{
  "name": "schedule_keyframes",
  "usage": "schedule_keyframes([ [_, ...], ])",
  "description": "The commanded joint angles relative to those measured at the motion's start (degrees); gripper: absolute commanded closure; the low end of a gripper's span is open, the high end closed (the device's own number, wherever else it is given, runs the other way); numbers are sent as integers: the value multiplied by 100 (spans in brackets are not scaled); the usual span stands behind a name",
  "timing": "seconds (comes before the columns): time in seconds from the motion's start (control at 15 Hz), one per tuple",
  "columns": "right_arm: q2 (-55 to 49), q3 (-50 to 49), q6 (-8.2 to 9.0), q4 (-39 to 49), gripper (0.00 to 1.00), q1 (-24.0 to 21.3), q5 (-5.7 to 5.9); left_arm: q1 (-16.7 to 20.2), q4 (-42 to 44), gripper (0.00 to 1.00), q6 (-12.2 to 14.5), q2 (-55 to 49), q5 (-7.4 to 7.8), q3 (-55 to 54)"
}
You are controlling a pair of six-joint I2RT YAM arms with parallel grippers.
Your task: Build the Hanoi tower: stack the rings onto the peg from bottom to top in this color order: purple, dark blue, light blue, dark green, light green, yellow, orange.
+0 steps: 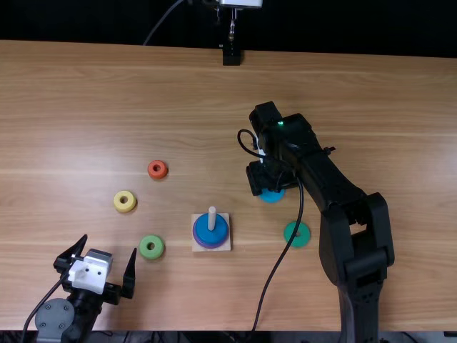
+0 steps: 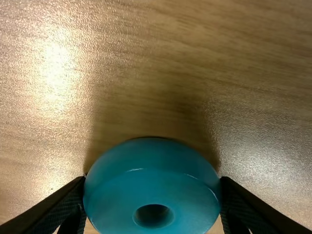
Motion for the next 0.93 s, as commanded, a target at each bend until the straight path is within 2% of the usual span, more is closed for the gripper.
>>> schedule_keyframes([
  [0.0,6,124,-11,-60,100,-6,26,37,-434,0,81,-67,59,-604],
  [0.27,-916,168,-127,-60,100,64,5,37,-434,0,81,-67,59,-604],
  [0.4,-1224,353,-359,-92,100,188,5,37,-434,0,81,-67,59,-604],
  [0.47,-1312,414,-475,-145,100,284,5,37,-434,0,81,-67,59,-604],
  [0.67,-1769,440,-549,-398,100,680,16,37,-434,0,81,-67,59,-604],
  [0.73,-1945,616,-644,-556,100,838,16,37,-434,0,81,-67,59,-604],
  [0.87,-1980,1117,-686,-1125,100,1146,16,37,-434,0,81,-67,59,-604],
])
